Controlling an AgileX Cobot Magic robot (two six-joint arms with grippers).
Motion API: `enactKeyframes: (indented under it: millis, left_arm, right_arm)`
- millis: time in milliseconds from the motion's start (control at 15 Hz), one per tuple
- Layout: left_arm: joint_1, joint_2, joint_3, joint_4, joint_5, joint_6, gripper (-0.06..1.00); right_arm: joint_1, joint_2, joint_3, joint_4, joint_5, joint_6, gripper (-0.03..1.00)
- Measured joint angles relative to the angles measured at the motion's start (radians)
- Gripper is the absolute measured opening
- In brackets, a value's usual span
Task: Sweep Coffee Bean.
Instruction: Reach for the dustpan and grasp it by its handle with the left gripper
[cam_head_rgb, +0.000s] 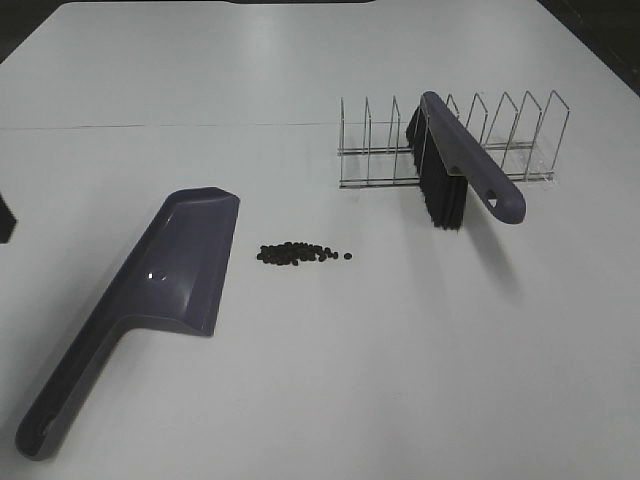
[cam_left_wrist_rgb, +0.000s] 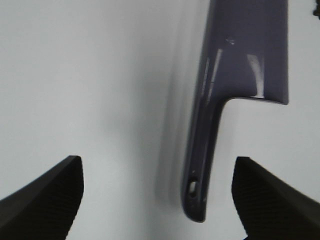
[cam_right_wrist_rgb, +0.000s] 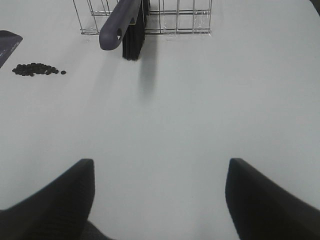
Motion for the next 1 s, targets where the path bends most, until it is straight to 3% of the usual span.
enactKeyframes:
  millis: [200, 267, 333, 600, 1000]
  left_arm:
    - [-0.176, 0.128, -0.024, 0.047, -0.018, -0.137, 0.75]
    - [-0.25, 0.201, -0.025, 0.049, -0.039, -0.18, 0.81]
    - [-0.273, 0.229, -0.025, 0.049, -0.059, -0.202, 0.84]
    - [-0.282, 0.319, -0.026, 0.063, -0.138, -0.259, 0.86]
    - [-0.282, 0.492, -0.026, 0.122, -0.146, -0.264, 0.85]
  right_arm:
    - [0.0, 0.0, 0.0, 0.0, 0.0, 0.0, 0.64]
    - [0.0, 0.0, 0.0, 0.0, 0.0, 0.0, 0.64]
    - [0.0, 0.0, 0.0, 0.0, 0.0, 0.0, 0.64]
    - [0.0, 0.0, 0.0, 0.0, 0.0, 0.0, 0.64]
    - [0.0, 0.0, 0.0, 0.0, 0.0, 0.0, 0.64]
